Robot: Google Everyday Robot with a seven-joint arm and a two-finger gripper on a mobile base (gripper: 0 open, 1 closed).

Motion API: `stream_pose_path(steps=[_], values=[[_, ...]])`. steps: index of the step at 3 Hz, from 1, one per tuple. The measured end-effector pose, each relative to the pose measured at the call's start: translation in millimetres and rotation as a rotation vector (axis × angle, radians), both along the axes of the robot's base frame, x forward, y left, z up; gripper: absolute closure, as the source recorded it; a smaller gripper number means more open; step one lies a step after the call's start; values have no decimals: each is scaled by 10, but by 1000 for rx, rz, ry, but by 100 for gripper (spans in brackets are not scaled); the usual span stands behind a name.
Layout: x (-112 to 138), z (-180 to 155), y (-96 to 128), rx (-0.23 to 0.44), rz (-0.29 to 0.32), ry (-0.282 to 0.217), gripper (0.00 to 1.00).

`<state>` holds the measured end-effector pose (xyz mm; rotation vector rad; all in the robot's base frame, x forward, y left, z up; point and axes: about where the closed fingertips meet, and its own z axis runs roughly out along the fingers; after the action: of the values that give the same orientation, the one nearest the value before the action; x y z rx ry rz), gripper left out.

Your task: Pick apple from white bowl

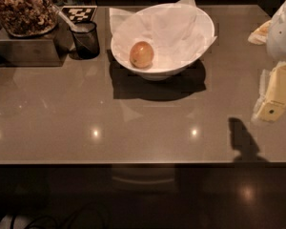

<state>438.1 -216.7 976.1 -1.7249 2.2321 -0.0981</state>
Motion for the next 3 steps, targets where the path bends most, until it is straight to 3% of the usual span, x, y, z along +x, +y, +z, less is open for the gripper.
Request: stream_pose_path(steps=[1, 2, 3], values=[[0, 1, 0, 0, 0, 0, 0], [58, 66, -11, 35, -17, -38, 0], [285, 206, -177, 187, -110, -123, 0]])
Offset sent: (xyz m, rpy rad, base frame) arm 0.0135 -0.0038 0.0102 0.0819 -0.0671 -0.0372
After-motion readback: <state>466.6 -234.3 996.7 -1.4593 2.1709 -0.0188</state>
